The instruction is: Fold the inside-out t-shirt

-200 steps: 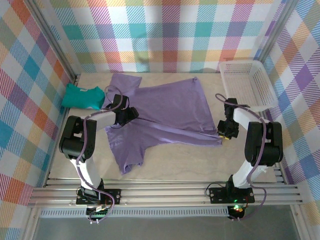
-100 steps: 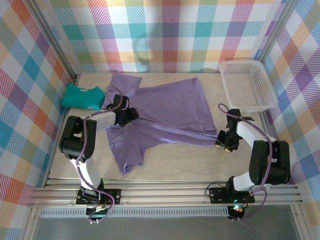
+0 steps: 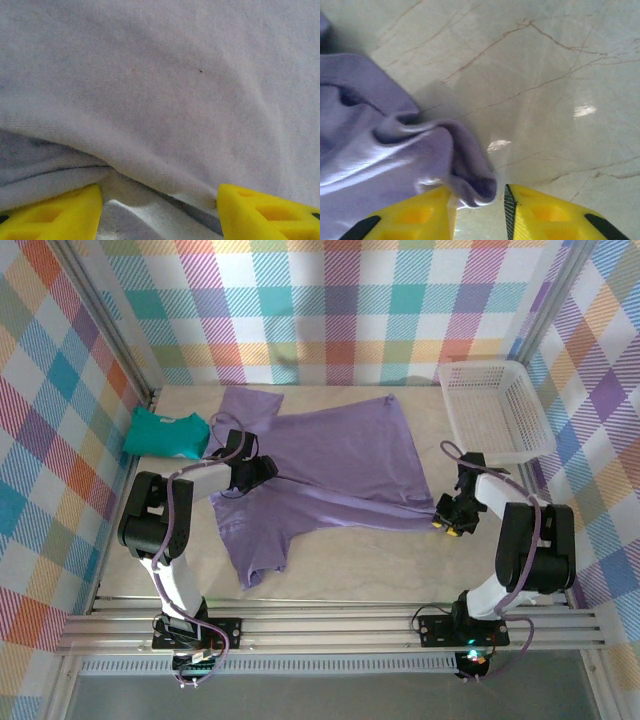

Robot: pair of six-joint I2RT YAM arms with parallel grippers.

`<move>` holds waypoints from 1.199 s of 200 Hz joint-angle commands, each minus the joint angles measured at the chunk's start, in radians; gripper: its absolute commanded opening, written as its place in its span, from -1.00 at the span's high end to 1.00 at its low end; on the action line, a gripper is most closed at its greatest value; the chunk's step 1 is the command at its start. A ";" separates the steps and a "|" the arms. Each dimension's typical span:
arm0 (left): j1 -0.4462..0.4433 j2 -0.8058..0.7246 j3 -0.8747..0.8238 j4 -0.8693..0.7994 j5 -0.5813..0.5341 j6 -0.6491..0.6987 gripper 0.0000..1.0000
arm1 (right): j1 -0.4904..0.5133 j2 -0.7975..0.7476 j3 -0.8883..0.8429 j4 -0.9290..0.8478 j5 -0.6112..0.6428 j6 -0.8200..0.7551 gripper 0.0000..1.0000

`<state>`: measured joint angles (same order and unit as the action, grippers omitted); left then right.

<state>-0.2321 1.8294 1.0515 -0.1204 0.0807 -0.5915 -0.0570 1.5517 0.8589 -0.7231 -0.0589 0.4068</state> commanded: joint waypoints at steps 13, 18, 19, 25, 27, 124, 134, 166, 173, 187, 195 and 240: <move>0.013 -0.013 -0.016 -0.005 0.012 -0.008 -0.25 | -0.012 -0.076 -0.013 -0.005 -0.062 0.007 0.20; 0.012 -0.014 -0.016 -0.006 0.013 -0.009 -0.25 | -0.014 -0.072 -0.014 -0.001 -0.060 0.009 0.18; 0.012 -0.014 -0.016 -0.006 0.012 -0.009 -0.25 | -0.015 -0.071 -0.014 0.000 -0.060 0.009 0.18; 0.013 -0.014 -0.015 -0.006 0.013 -0.008 -0.25 | -0.016 -0.061 -0.014 0.004 -0.058 0.010 0.17; 0.013 -0.013 -0.016 -0.006 0.013 -0.009 -0.25 | -0.017 -0.058 -0.013 0.005 -0.057 0.010 0.16; 0.013 -0.026 -0.018 -0.009 0.013 -0.010 -0.25 | -0.015 0.004 -0.063 0.057 -0.071 0.018 0.06; 0.013 -0.027 -0.018 -0.010 0.010 -0.010 -0.25 | -0.015 0.011 -0.058 0.065 -0.083 0.019 0.08; 0.013 -0.028 -0.020 -0.005 0.011 -0.011 -0.25 | -0.015 0.023 -0.031 0.081 -0.084 0.019 0.18; 0.013 -0.030 -0.022 -0.006 0.012 -0.011 -0.25 | -0.015 0.027 -0.029 0.084 -0.086 0.021 0.21; 0.013 -0.032 -0.025 -0.006 0.009 -0.011 -0.25 | -0.015 0.034 -0.028 0.093 -0.096 0.021 0.33; 0.013 -0.033 -0.026 -0.006 0.008 -0.010 -0.25 | -0.014 0.033 -0.032 0.101 -0.104 0.023 0.40; 0.013 -0.037 -0.028 -0.008 0.011 -0.011 -0.25 | -0.016 -0.019 -0.035 0.115 -0.093 0.021 0.74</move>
<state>-0.2321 1.8244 1.0458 -0.1196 0.0811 -0.5915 -0.0849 1.5562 0.8165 -0.6949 -0.0998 0.4301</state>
